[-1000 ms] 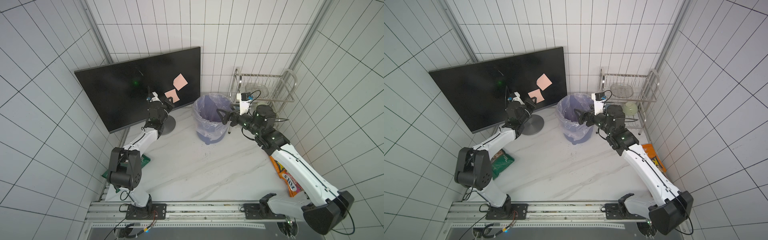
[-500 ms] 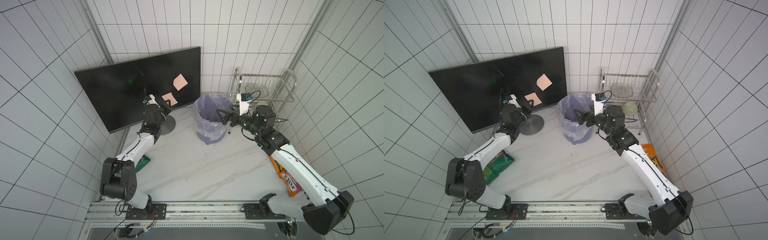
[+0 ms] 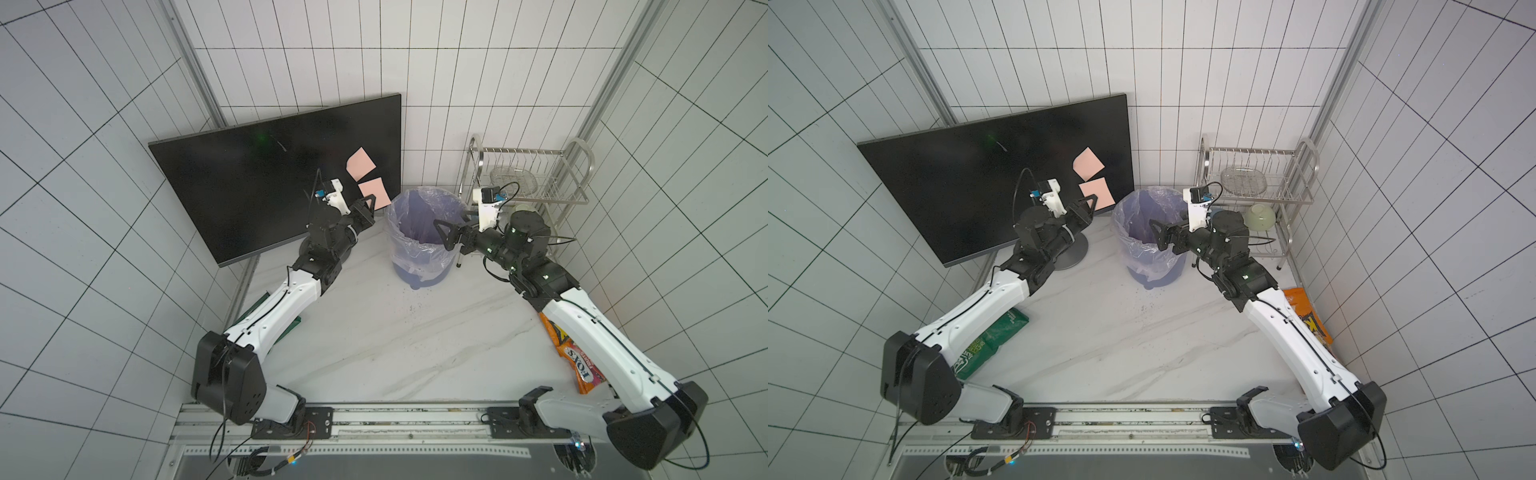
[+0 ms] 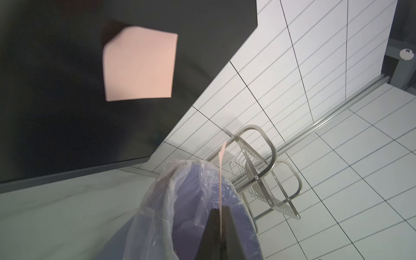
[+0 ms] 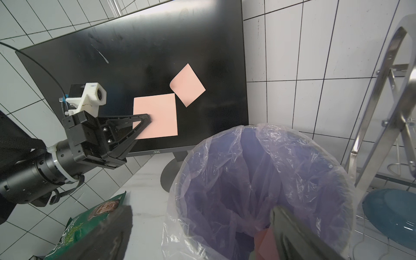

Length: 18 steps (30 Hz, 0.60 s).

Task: Remove the sticky note from the monitor
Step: Place the sticky note in the trash bin.

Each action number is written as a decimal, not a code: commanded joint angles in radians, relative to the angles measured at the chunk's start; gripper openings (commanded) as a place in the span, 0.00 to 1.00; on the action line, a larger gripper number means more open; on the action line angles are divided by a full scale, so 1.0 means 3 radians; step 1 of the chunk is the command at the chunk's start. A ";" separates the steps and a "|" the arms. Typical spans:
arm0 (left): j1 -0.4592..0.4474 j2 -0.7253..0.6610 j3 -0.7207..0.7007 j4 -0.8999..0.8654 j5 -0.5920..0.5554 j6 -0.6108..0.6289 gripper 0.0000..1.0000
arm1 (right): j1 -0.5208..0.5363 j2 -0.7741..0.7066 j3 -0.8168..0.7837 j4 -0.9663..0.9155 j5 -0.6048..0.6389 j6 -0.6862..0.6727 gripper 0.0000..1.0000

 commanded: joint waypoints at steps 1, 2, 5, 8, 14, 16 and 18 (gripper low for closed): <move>-0.0167 0.0207 0.0249 -0.0030 -0.0028 0.0133 0.00 | -0.0020 -0.0096 0.0121 -0.0054 0.0083 -0.0082 0.99; -0.0212 0.0275 0.0288 -0.0019 -0.0029 0.0138 0.00 | -0.0024 -0.0101 0.0121 -0.0063 0.0088 -0.0081 0.99; -0.0332 0.0494 0.0473 -0.0019 -0.0010 0.0162 0.00 | -0.0030 -0.0117 0.0117 -0.0075 0.0094 -0.0085 0.99; -0.0418 0.0722 0.0659 -0.0069 0.0022 0.0180 0.00 | -0.0034 -0.0136 0.0108 -0.0091 0.0103 -0.0090 0.99; -0.0561 0.1025 0.0980 -0.0214 0.0033 0.0254 0.00 | -0.0062 -0.0196 0.0067 -0.0101 0.0139 -0.0097 0.99; -0.0599 0.1097 0.1090 -0.0321 0.0037 0.0301 0.07 | -0.0070 -0.0202 0.0064 -0.0104 0.0132 -0.0093 0.99; -0.0615 0.1142 0.1161 -0.0368 0.0051 0.0319 0.18 | -0.0071 -0.0207 0.0055 -0.0104 0.0128 -0.0086 0.99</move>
